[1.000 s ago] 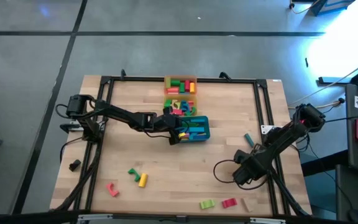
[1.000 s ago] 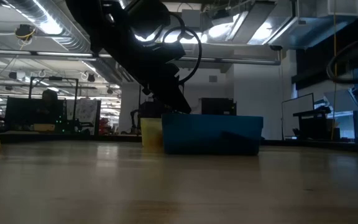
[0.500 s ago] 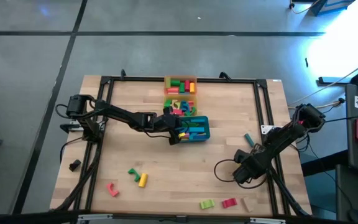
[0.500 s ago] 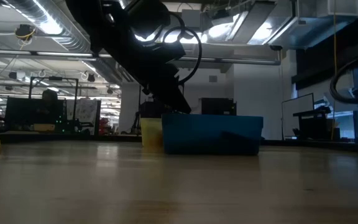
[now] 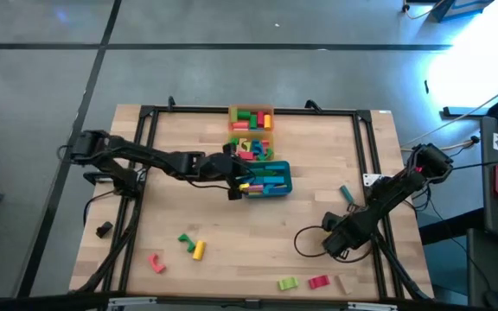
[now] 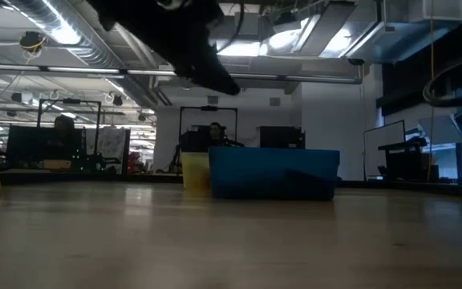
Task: Sort blocks by size
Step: Put the blue cylinder block into the orange bin
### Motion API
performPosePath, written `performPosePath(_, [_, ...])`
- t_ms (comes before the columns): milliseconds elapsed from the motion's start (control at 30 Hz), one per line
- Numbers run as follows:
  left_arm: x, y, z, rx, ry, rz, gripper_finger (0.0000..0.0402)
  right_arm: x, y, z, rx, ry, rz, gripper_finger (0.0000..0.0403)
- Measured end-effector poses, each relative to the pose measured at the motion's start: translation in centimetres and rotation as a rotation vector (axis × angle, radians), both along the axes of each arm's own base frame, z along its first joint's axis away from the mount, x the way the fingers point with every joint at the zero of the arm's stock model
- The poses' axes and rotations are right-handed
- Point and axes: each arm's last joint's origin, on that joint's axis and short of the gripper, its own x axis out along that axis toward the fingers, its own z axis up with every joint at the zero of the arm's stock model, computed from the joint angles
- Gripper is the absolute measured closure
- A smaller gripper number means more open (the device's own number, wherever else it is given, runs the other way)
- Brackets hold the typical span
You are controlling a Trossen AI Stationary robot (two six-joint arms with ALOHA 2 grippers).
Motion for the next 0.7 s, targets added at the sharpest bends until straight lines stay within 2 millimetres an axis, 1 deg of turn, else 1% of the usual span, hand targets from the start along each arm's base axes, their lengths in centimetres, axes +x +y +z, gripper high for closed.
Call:
performPosePath(167, [-1.5, -0.4, 2.3, -0.003, -0.034, -0.011, 0.0222, 0.5, 0.3, 0.0, 0.033, -0.043, 0.001, 0.0270])
performPosePath(300, [-3.1, -0.9, 3.8, -0.004, -0.030, -0.030, 0.0222, 2.0, -0.2, 0.1, 0.067, -0.129, -0.048, 0.0270])
performPosePath(400, [-4.5, -1.3, 5.0, -0.005, -0.029, -0.048, 0.0222, 3.8, -0.9, 0.2, 0.111, -0.230, -0.038, 0.0270])
performPosePath(500, [-5.9, -1.8, 5.9, -0.037, -0.023, -0.047, 0.0222, 6.1, -1.9, 0.3, 0.171, -0.364, -0.009, 0.0262])
performPosePath(600, [-7.3, -2.1, 6.6, -0.097, -0.025, -0.026, 0.0222, 8.6, -3.3, 0.7, 0.227, -0.531, 0.029, 0.0261])
performPosePath(700, [-8.3, -2.3, 7.0, -0.149, -0.022, -0.005, 0.0222, 11.4, -5.0, 1.9, 0.304, -0.763, 0.060, 0.0264])
